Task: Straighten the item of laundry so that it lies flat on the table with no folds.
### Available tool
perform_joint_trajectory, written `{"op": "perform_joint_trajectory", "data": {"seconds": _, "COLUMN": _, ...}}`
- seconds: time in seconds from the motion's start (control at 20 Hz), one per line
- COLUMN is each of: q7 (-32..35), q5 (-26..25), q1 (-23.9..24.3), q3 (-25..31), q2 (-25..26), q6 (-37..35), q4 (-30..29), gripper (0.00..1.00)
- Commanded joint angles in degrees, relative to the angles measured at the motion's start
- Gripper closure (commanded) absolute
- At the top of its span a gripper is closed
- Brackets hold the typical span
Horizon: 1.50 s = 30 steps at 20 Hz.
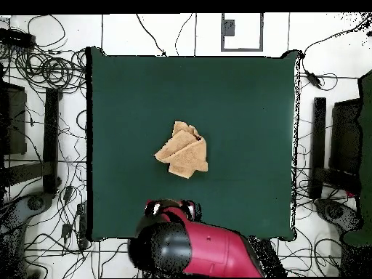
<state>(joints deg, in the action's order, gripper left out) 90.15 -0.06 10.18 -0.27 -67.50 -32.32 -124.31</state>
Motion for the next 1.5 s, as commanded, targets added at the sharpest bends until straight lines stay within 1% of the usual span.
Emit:
{"op": "perform_joint_trajectory", "data": {"seconds": 0.05, "q7": -1.3, "q5": -1.2, "q1": 4.9, "q3": 7.5, "q2": 8.5, "q6": 3.2, "q4": 1.7, "gripper": 0.00}}
{"op": "perform_joint_trajectory", "data": {"seconds": 0.25, "q7": -3.6, "q5": -3.1, "q1": 7.6, "q3": 8.9, "q2": 9.9, "q6": 2.3, "q4": 3.6, "gripper": 0.00}}
{"op": "perform_joint_trajectory", "data": {"seconds": 0.35, "q7": -4.9, "q5": -3.8, "q1": 9.1, "q3": 9.9, "q2": 11.4, "q6": 1.7, "q4": 5.1, "gripper": 0.00}}
{"op": "perform_joint_trajectory", "data": {"seconds": 0.5, "q7": -5.1, "q5": -4.6, "q1": 10.6, "q3": 11.2, "q2": 13.4, "q6": 0.5, "q4": 6.7, "gripper": 0.00}}
{"op": "perform_joint_trajectory", "data": {"seconds": 0.6, "q7": -4.9, "q5": -5.1, "q1": 11.6, "q3": 12.3, "q2": 15.3, "q6": 1.3, "q4": 7.1, "gripper": 0.00}}
{"op": "perform_joint_trajectory", "data": {"seconds": 0.85, "q7": -4.2, "q5": -8.1, "q1": 13.8, "q3": 14.4, "q2": 20.8, "q6": 7.5, "q4": 7.9, "gripper": 0.00}}
{"op": "perform_joint_trajectory", "data": {"seconds": 1.0, "q7": -4.0, "q5": -9.6, "q1": 15.3, "q3": 15.9, "q2": 23.8, "q6": 8.6, "q4": 9.2, "gripper": 0.00}}
{"op": "perform_joint_trajectory", "data": {"seconds": 1.15, "q7": -3.2, "q5": -11.2, "q1": 16.2, "q3": 17.1, "q2": 25.7, "q6": 10.2, "q4": 9.7, "gripper": 0.00}}
{"op": "perform_joint_trajectory", "data": {"seconds": 1.5, "q7": -1.1, "q5": -14.7, "q1": 17.0, "q3": 19.3, "q2": 32.2, "q6": 15.1, "q4": 12.3, "gripper": 0.00}}
